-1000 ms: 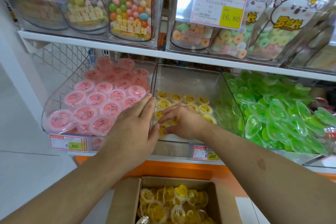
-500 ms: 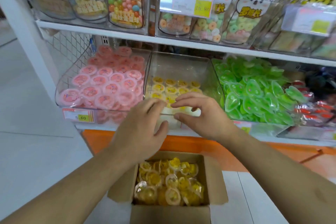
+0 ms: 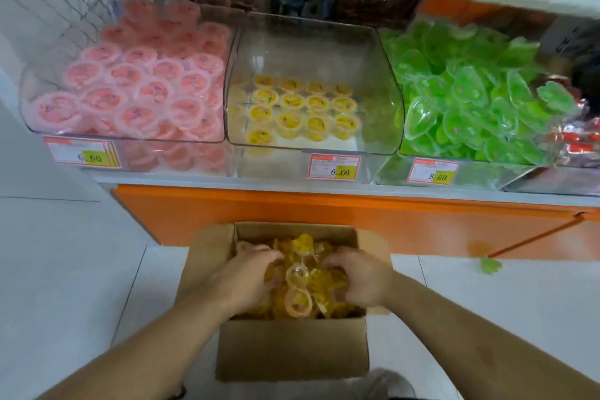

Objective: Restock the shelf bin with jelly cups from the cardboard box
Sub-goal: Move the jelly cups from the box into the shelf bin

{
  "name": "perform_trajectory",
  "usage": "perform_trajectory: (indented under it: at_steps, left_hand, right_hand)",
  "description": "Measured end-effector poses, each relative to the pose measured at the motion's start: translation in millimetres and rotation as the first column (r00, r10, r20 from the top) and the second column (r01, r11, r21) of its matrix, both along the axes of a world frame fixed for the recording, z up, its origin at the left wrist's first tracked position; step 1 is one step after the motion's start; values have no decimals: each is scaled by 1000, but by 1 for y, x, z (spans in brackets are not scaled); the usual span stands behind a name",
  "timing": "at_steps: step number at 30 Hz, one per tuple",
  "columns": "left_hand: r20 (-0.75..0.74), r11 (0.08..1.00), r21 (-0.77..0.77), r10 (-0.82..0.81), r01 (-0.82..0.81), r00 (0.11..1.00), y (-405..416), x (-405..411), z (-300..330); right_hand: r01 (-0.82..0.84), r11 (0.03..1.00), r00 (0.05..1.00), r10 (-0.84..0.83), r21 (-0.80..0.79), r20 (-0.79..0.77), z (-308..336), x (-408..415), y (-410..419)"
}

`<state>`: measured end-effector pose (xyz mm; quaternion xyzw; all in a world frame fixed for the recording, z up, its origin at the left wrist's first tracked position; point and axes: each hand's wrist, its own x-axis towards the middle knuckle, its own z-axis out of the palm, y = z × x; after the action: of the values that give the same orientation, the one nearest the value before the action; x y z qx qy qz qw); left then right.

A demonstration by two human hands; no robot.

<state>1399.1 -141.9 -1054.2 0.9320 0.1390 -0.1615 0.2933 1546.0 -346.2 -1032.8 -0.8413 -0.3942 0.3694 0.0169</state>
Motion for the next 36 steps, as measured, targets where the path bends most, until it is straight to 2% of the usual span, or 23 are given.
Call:
perform_trajectory:
  at_steps: [5,10,16,20,24,27,29,31,33,35,36]
  left_hand:
    - [-92,1000,-25,-10,8,996,9,12,-38]
    - [-55,999,46,-16,18,998,13,13,-52]
    - [29,996,28,81,-82,996,15,12,-43]
    - [33,966,-157,215,-208,976,11,12,-17]
    - [27,902,-333,299,-273,954,11,17,19]
    - [23,791,-503,416,-349,909,11,20,55]
    - [-26,608,-694,514,-386,857,8,19,80]
    - [-89,384,-855,552,-347,829,3,17,108]
    - [-134,226,-927,544,-299,828,-1,14,137]
    - [-125,179,-951,521,-251,844,-4,9,164]
    - [-89,223,-947,512,-232,854,-5,7,174]
  right_hand:
    - [-139,987,990,141,-78,19,-26,2,2]
    - [-157,982,985,164,-102,59,-40,8,6]
    - [25,999,1000,-25,30,-17,-38,18,6]
    - [160,971,987,-154,179,-46,-22,18,11]
    - [343,877,939,-315,338,-135,14,20,22]
    - [426,797,905,-374,428,-204,48,16,27]
    - [480,731,877,-383,485,-291,72,10,27]
    - [561,628,825,-372,539,-426,100,1,24]
    - [611,536,789,-352,583,-504,127,-8,22]
    - [610,480,792,-340,630,-508,148,-15,21]
    - [595,470,803,-331,652,-495,157,-18,21]
